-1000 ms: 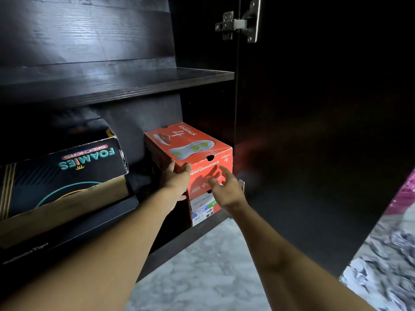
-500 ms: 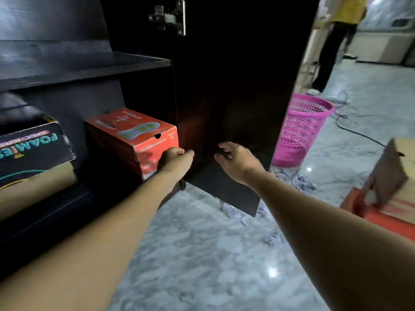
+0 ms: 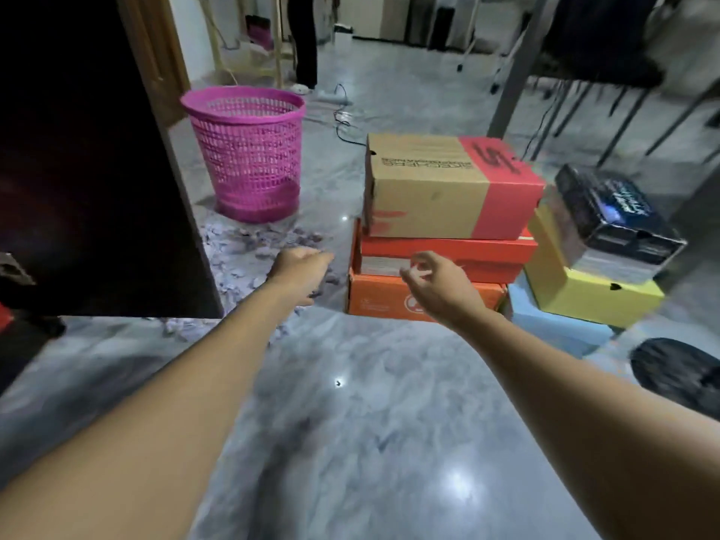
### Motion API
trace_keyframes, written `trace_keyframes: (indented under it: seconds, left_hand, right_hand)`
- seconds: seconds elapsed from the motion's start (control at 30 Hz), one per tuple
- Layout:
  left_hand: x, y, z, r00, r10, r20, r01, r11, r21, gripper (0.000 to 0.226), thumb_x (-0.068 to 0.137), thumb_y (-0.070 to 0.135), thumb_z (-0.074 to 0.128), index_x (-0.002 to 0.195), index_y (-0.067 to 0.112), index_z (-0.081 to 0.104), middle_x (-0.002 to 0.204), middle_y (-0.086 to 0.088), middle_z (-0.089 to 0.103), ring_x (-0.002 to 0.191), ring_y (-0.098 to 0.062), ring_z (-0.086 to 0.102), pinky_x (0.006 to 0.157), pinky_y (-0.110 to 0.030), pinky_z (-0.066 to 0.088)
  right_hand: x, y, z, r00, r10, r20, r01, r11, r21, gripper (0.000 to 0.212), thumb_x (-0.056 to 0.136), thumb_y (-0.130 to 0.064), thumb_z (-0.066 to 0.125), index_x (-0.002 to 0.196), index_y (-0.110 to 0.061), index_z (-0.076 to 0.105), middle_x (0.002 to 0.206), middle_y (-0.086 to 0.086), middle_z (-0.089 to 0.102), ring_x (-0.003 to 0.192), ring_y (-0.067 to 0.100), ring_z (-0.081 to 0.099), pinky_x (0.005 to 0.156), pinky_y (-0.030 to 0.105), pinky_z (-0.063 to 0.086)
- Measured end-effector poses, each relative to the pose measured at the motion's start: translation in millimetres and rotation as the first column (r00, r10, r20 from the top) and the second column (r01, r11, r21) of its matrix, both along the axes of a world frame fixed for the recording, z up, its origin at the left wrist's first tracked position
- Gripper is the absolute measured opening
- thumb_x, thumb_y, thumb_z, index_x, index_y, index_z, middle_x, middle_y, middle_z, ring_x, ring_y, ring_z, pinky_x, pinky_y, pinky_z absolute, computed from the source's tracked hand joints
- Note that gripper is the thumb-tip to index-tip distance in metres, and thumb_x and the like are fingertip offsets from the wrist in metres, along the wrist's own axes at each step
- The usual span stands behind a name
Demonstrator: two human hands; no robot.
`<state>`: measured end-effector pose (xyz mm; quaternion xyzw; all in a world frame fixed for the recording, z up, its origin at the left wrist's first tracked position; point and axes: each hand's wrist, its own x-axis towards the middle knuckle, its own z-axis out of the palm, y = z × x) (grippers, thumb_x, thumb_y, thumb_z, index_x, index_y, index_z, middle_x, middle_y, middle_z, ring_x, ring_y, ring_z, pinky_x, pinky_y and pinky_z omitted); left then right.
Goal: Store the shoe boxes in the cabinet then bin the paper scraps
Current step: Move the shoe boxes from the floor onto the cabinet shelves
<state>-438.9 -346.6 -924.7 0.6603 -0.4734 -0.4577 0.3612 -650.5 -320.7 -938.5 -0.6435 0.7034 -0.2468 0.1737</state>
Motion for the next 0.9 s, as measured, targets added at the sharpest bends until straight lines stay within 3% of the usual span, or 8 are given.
trace_keyframes:
  seconds: [0.13, 0.3, 0.5, 0.63, 0.77, 0.9]
  left_hand:
    - [-47.1, -27.0, -38.6, 0.994, -0.064, 0.094, 0.062, 0.998, 0.025, 0.014, 0.093, 0.042, 0.057, 0.092, 0.028, 0.057, 0.091, 0.006, 0.059, 0.094, -0.021, 0.058, 0.078, -0.034, 0.051]
    - [-86.7, -62.9, -90.0, 0.986, -0.006, 0.168, -0.001, 0.999, 0.041, 0.032, 0.094, 0.041, 0.056, 0.119, 0.024, 0.046, 0.112, 0.003, 0.051, 0.096, -0.021, 0.048, 0.09, -0.036, 0.046]
    - [-116.6, -99.0, -136.0, 0.962, 0.207, 0.18, -0.217, 0.975, 0.038, 0.047, 0.096, 0.042, 0.05, 0.133, 0.013, 0.043, 0.13, -0.011, 0.056, 0.116, -0.033, 0.054, 0.088, -0.036, 0.04]
    - [-122.7, -118.2, -152.6, 0.919, 0.348, 0.184, -0.354, 0.935, 0.001, 0.038, 0.098, 0.035, 0.044, 0.128, 0.012, 0.051, 0.126, -0.015, 0.06, 0.113, -0.037, 0.056, 0.089, -0.039, 0.043]
    - [-119.3, -119.6, -164.6, 0.915, 0.372, 0.152, -0.369, 0.928, -0.052, 0.026, 0.099, 0.025, 0.043, 0.119, 0.014, 0.054, 0.115, -0.016, 0.062, 0.093, -0.031, 0.054, 0.076, -0.036, 0.04]
    - [-114.6, -114.9, -162.7, 0.918, 0.372, 0.134, -0.366, 0.928, -0.067, 0.015, 0.097, 0.021, 0.043, 0.108, 0.017, 0.053, 0.105, -0.012, 0.061, 0.085, -0.028, 0.052, 0.073, -0.034, 0.038]
  right_hand:
    - [-61.1, -13.1, -48.9, 0.989, -0.129, 0.074, 0.122, 0.988, 0.095, 0.055, 0.091, -0.049, 0.055, 0.138, -0.022, 0.049, 0.135, 0.009, 0.059, 0.121, 0.027, 0.057, 0.102, 0.048, 0.046]
    - [-124.1, -37.3, -99.0, 0.937, -0.329, 0.115, 0.306, 0.935, 0.177, 0.065, 0.092, -0.047, 0.057, 0.147, -0.017, 0.038, 0.146, 0.015, 0.041, 0.133, 0.036, 0.043, 0.11, 0.047, 0.037]
    - [-167.8, -67.8, -124.1, 0.892, -0.4, 0.21, 0.361, 0.91, 0.203, 0.063, 0.089, -0.042, 0.057, 0.142, -0.015, 0.037, 0.14, 0.013, 0.041, 0.123, 0.036, 0.052, 0.105, 0.05, 0.042]
    - [-170.9, -82.0, -133.3, 0.85, -0.428, 0.306, 0.414, 0.903, 0.113, 0.051, 0.087, -0.038, 0.061, 0.13, -0.014, 0.047, 0.129, 0.009, 0.057, 0.116, 0.031, 0.058, 0.099, 0.043, 0.047]
    - [-165.3, -87.2, -142.5, 0.799, -0.489, 0.35, 0.492, 0.866, 0.087, 0.055, 0.089, -0.039, 0.064, 0.134, -0.013, 0.045, 0.133, 0.007, 0.055, 0.119, 0.029, 0.056, 0.099, 0.038, 0.044]
    - [-164.6, -80.0, -142.2, 0.799, -0.508, 0.323, 0.512, 0.855, 0.077, 0.063, 0.089, -0.041, 0.066, 0.139, -0.011, 0.041, 0.136, 0.007, 0.054, 0.121, 0.028, 0.055, 0.099, 0.036, 0.042]
